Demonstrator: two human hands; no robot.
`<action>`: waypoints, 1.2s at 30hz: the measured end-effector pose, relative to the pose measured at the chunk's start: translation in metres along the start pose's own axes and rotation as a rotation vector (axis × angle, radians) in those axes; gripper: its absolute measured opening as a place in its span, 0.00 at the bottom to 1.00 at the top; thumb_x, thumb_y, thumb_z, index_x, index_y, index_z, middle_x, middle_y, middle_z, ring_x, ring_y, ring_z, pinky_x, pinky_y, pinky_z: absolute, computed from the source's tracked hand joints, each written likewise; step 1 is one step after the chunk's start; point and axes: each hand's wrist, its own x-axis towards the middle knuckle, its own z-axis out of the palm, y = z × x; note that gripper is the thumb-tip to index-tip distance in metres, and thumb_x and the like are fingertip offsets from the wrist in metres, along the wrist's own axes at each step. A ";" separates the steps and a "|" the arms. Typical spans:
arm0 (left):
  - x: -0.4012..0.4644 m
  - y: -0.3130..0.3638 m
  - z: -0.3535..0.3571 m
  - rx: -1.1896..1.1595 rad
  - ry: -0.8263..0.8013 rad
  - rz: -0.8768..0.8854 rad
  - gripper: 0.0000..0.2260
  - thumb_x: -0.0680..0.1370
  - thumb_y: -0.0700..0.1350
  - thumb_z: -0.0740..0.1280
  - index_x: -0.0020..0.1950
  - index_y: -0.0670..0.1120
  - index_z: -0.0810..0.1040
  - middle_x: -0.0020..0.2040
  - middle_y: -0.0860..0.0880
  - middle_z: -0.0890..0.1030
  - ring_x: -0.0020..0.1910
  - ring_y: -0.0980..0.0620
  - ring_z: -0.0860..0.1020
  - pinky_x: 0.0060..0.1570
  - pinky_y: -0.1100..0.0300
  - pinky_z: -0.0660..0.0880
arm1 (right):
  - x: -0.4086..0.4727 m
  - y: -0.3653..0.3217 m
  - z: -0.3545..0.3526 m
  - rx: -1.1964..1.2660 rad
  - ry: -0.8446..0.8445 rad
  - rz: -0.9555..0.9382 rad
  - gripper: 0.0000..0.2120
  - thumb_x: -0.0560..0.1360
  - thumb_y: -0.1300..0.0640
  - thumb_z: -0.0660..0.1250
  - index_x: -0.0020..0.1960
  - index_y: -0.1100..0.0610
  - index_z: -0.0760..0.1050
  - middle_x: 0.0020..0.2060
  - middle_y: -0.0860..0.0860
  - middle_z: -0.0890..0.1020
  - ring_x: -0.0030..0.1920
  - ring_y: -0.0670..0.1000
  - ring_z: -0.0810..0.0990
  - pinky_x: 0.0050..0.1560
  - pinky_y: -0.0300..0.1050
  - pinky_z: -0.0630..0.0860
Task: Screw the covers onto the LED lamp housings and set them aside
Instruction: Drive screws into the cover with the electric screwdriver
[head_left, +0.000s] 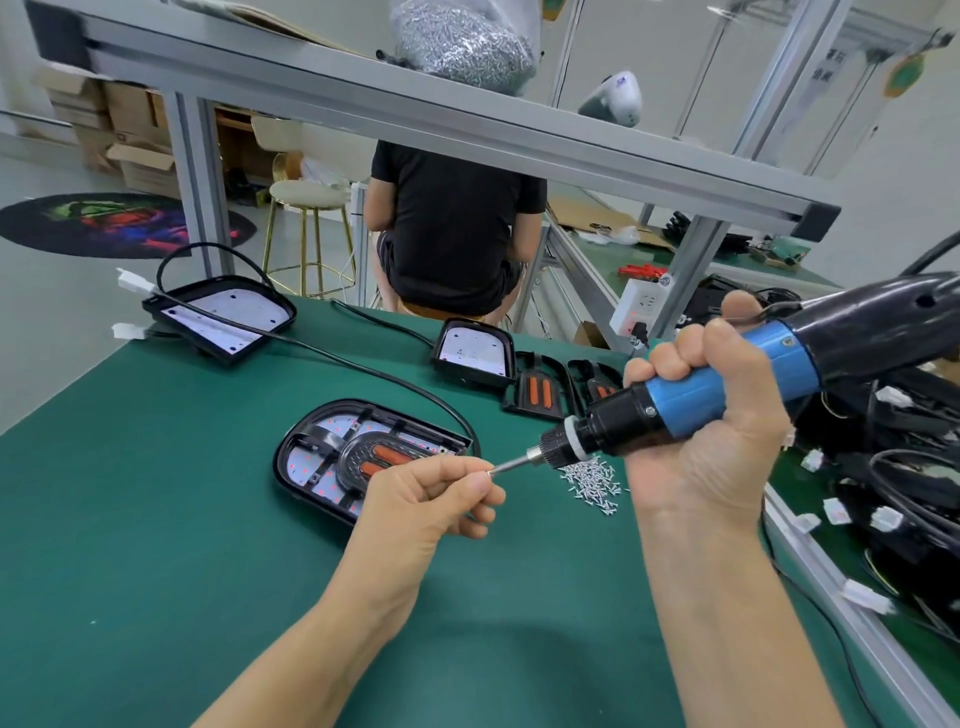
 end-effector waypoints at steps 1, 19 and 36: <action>0.000 0.000 0.001 -0.022 0.001 -0.006 0.05 0.71 0.36 0.68 0.40 0.41 0.83 0.35 0.42 0.82 0.31 0.53 0.77 0.32 0.63 0.76 | 0.000 0.000 0.000 0.001 0.003 -0.001 0.11 0.69 0.64 0.63 0.49 0.52 0.71 0.29 0.45 0.70 0.28 0.44 0.70 0.35 0.38 0.72; 0.010 0.006 -0.019 0.041 0.166 0.155 0.08 0.75 0.31 0.65 0.42 0.41 0.82 0.33 0.46 0.83 0.30 0.55 0.78 0.32 0.66 0.76 | -0.010 0.014 -0.017 0.068 -0.086 0.203 0.17 0.70 0.65 0.68 0.54 0.49 0.75 0.38 0.48 0.77 0.40 0.48 0.79 0.54 0.44 0.77; 0.055 -0.001 -0.138 1.205 0.571 -0.215 0.19 0.79 0.57 0.60 0.61 0.46 0.77 0.63 0.45 0.75 0.66 0.44 0.67 0.65 0.48 0.60 | -0.003 0.065 -0.005 0.021 0.024 0.213 0.17 0.72 0.68 0.66 0.53 0.48 0.73 0.35 0.47 0.76 0.36 0.46 0.77 0.48 0.41 0.77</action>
